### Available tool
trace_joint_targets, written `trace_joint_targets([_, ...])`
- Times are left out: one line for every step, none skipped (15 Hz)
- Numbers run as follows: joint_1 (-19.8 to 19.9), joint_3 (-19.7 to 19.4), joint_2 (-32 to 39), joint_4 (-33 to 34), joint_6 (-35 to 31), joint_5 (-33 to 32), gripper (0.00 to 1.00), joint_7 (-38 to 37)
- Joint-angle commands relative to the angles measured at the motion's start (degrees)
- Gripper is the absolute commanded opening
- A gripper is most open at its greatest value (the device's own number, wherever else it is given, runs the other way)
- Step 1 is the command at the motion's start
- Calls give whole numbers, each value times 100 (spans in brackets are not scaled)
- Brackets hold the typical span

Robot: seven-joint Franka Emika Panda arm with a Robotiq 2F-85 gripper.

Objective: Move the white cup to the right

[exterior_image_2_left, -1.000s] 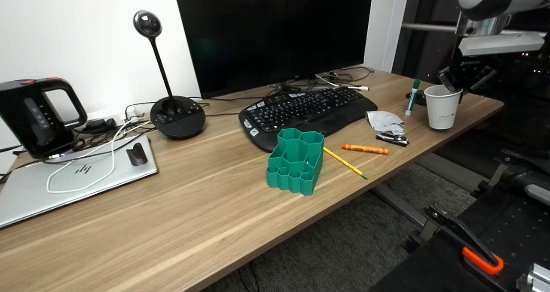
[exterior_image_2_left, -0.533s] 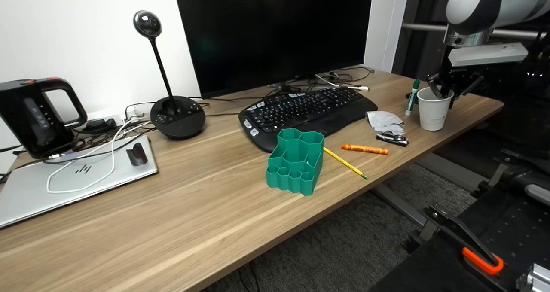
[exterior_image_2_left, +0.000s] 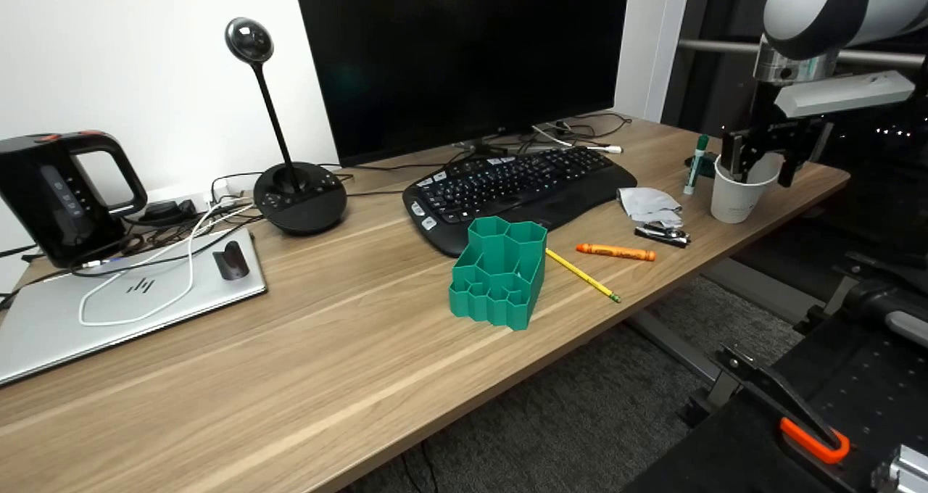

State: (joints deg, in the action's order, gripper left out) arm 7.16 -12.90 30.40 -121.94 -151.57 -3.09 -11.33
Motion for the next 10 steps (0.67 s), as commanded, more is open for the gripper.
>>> trace_joint_targets([-194, -265, -871, -684, 177, -388, 100, 81])
trace_joint_targets([-203, -327, -1045, -809, 158, -516, 100, 69])
trace_joint_targets([-197, -372, -1195, -907, 128, -617, 100, 58])
trace_joint_targets([-170, -412, -1327, -962, 126, -695, 100, 37])
trace_joint_targets([-137, -431, -1431, -986, 157, -737, 100, 21])
trace_joint_targets([-90, -413, -1559, -1018, 231, -721, 100, 67])
trace_joint_targets([-41, -365, -1698, -1059, 328, -663, 100, 152])
trace_joint_targets([75, -186, -1928, -1103, 684, -429, 100, 503])
trace_joint_targets([145, -65, -2134, -1151, 1025, -281, 100, 842])
trace_joint_targets([69, -213, -1603, -920, 571, -538, 100, 339])
